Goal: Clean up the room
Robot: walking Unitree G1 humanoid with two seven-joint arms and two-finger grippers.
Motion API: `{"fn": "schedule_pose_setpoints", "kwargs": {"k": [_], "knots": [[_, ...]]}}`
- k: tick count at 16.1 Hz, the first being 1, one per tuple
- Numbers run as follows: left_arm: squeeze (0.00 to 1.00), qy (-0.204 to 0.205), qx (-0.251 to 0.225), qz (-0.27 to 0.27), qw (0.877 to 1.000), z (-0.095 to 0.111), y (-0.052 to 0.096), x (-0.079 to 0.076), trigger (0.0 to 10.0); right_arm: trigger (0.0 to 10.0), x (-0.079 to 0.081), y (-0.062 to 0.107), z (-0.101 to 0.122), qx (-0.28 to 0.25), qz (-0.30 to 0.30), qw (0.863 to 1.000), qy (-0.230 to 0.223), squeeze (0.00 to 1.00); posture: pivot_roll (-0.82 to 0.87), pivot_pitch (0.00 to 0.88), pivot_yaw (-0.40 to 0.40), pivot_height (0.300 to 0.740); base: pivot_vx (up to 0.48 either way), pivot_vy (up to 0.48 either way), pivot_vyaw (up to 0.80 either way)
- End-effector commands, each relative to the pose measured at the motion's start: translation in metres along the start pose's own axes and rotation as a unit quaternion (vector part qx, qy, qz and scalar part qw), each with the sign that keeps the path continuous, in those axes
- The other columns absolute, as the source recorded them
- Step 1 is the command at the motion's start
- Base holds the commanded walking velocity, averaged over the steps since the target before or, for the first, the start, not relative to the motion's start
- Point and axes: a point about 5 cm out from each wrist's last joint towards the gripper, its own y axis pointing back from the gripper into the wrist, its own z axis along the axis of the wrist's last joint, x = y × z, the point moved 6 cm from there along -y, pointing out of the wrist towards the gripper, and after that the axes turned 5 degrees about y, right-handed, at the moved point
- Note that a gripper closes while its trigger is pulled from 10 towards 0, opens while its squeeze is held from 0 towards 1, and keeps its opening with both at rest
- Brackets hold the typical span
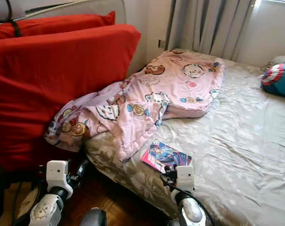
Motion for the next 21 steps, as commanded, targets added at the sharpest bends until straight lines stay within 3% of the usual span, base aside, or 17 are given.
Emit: {"fn": "schedule_pose_setpoints", "kwargs": {"k": [1, 10, 18, 21], "knots": [[0.0, 0.006, -0.001, 0.001, 1.0, 0.0021, -0.0004, 0.0002, 10.0, 10.0, 0.0015, -0.0009, 0.0002, 0.0, 0.002, 1.0, 0.001, 0.0, 0.03, 0.009, -0.037, 0.641, 0.0, 0.0, 0.8], [0.0, 0.013, -0.002, -0.002, 1.0, 0.0035, -0.001, -0.0012, 10.0, 10.0, 0.0005, -0.001, -0.001, 0.002, -0.004, 1.0, -0.016, 0.0, 0.03, 0.012, -0.035, 0.641, 0.0, 0.0, 0.08], [0.0, 0.017, 0.001, -0.004, 1.0, 0.0021, -0.0018, -0.0013, 10.0, 10.0, 0.0013, -0.002, -0.0048, 0.017, -0.004, 1.0, -0.008, 0.0, 0.03, 0.014, -0.034, 0.641, 0.272, 0.0, 0.0], [0.0, 0.018, 0.001, -0.004, 1.0, 0.0024, -0.0018, -0.0013, 10.0, 10.0, 0.0037, -0.0026, -0.0059, 0.02, 0.0, 1.0, -0.013, 0.0, 0.03, 0.014, -0.034, 0.611, 0.282, 0.0, 0.0]]}}
